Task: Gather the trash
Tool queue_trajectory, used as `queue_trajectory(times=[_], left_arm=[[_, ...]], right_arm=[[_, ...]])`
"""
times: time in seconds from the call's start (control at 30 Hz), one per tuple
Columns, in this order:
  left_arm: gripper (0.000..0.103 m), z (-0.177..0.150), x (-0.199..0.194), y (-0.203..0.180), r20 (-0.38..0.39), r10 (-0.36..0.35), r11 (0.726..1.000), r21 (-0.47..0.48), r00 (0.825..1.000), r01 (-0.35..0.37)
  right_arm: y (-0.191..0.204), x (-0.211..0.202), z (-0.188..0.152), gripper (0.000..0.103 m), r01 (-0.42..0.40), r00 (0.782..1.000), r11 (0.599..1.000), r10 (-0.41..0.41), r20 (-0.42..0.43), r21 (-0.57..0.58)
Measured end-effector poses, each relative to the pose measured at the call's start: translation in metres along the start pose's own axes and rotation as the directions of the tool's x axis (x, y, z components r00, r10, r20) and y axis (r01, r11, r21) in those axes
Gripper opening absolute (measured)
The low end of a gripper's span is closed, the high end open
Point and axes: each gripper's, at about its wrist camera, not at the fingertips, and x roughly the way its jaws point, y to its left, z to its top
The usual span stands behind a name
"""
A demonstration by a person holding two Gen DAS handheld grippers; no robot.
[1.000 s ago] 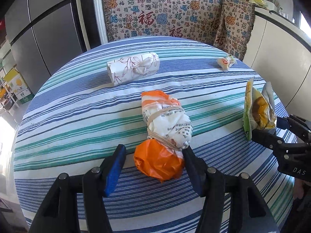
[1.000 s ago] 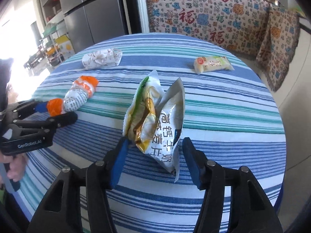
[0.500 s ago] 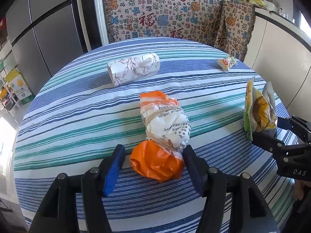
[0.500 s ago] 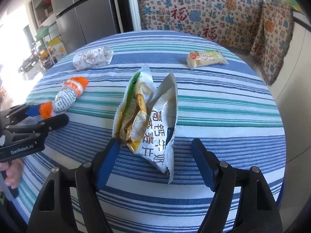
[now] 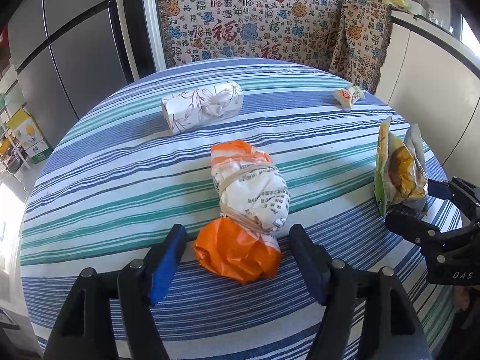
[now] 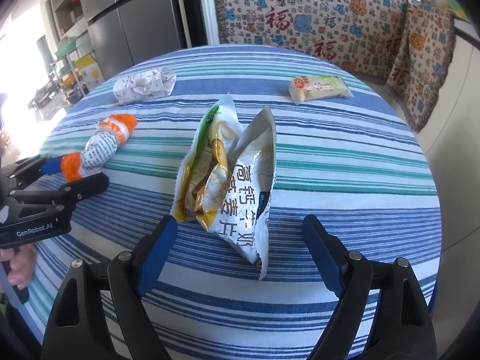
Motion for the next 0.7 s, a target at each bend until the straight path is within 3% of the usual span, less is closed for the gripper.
queue_trajectory(times=[0.2,0.7], left_arm=[[0.075,-0.0015,-0.0003,-0.0022,0.0,0.002,1.0,-0.001,1.0,-0.002],[0.076,-0.002,-0.001,-0.0034,0.001,-0.003,1.0,-0.006,1.0,0.003]], right_arm=[[0.006,0.0034,0.0003,0.094,0.02,1.0,0.999,-0.02,-0.018,-0.036],[0.0035,0.0036,-0.0006,0.097,0.03,0.999,0.999,-0.031,-0.022,-0.039]])
